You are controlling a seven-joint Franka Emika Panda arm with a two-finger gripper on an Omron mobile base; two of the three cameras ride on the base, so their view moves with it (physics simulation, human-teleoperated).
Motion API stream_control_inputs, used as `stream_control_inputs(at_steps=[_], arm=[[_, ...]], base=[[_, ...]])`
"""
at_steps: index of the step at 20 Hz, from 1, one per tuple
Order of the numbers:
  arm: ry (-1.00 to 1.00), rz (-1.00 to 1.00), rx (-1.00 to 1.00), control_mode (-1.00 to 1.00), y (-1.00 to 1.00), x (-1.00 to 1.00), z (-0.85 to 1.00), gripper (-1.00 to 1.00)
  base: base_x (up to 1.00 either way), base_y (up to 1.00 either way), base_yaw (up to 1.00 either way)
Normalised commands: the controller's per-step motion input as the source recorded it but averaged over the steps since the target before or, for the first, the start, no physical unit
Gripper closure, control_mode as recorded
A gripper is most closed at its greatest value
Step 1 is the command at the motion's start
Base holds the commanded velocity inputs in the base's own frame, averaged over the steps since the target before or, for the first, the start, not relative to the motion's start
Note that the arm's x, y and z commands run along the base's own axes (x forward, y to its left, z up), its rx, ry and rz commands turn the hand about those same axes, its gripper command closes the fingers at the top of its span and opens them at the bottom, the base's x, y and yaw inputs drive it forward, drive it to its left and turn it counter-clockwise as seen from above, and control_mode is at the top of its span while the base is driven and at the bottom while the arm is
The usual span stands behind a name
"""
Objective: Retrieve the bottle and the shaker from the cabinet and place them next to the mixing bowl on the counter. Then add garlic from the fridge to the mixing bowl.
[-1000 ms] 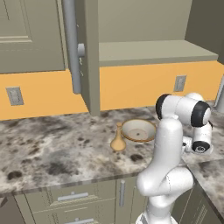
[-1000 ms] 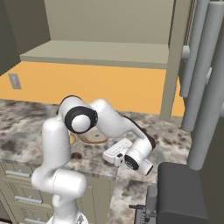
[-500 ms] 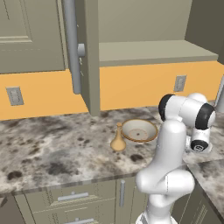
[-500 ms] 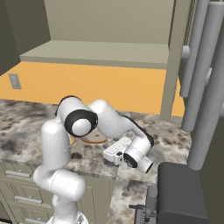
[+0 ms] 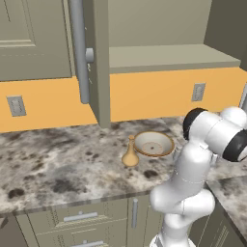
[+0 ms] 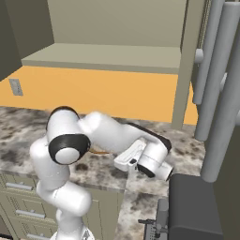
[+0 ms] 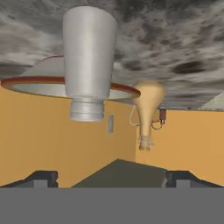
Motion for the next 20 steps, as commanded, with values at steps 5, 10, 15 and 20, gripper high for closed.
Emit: stream_control_inputs(at_steps=[5,10,15,20], arm=[[-0.01,-0.08,-0.31,-1.0,0.19,-0.6,0.87,-1.0],[0.03,-0.03,-0.48,-1.0,0.3,-0.45,0.67,-1.0],[0.05,-0.01,-0.51,-1.0,0.79,-0.25,0.05,-1.0],[0.05,0.0,-0.51,-1.0,0.19,-0.31,0.42,-1.0]], base=[[0.0,0.0,0.0],[0.0,0.0,0.0],[0.0,0.0,0.0],[0.0,0.0,0.0]])
